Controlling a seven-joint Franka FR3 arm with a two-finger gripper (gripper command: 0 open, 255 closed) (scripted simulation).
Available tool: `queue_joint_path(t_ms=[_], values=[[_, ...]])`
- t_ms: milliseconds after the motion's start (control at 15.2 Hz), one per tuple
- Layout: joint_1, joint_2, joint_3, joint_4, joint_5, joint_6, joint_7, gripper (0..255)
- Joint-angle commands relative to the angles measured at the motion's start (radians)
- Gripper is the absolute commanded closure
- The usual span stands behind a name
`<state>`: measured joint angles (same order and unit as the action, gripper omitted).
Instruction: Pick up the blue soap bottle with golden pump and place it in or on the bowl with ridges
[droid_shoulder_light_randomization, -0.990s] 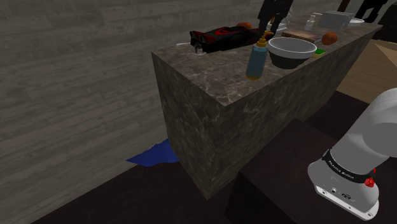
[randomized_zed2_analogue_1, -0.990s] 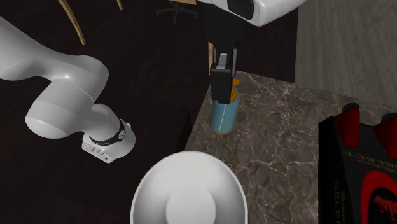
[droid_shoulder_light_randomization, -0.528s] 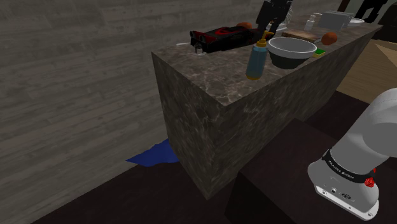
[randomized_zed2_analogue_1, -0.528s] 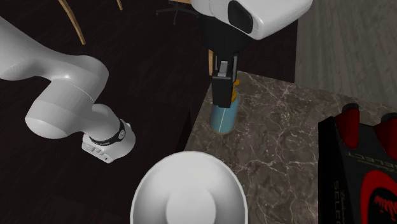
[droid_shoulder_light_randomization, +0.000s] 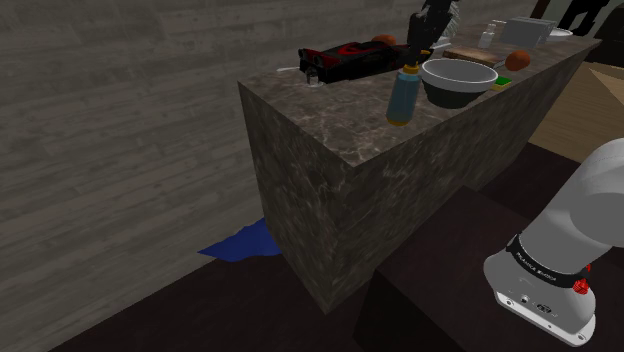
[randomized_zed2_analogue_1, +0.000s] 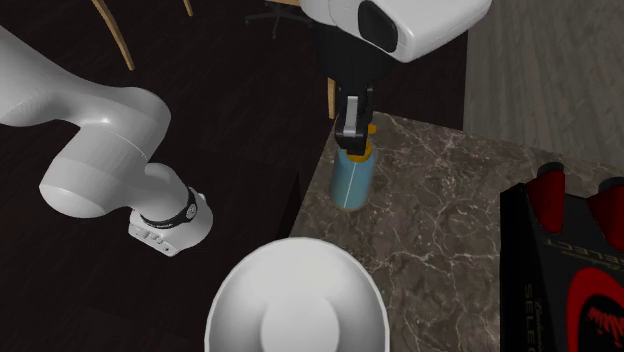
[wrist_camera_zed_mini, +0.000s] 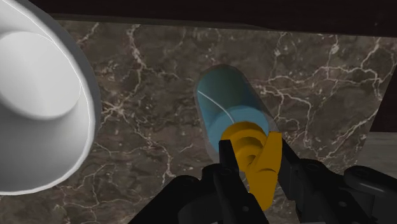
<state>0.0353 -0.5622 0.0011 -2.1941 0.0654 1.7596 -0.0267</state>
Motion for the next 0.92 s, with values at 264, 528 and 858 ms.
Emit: queue_joint_path(t_ms=[264, 528, 858], values=[[0.0, 0.003, 0.0, 0.015, 0.0, -0.013, 0.001, 255], [0.0, 0.015, -0.001, 0.079, -0.001, -0.064, 0.004, 255], [0.0, 0.035, -0.002, 0.163, -0.002, -0.129, 0.007, 255]])
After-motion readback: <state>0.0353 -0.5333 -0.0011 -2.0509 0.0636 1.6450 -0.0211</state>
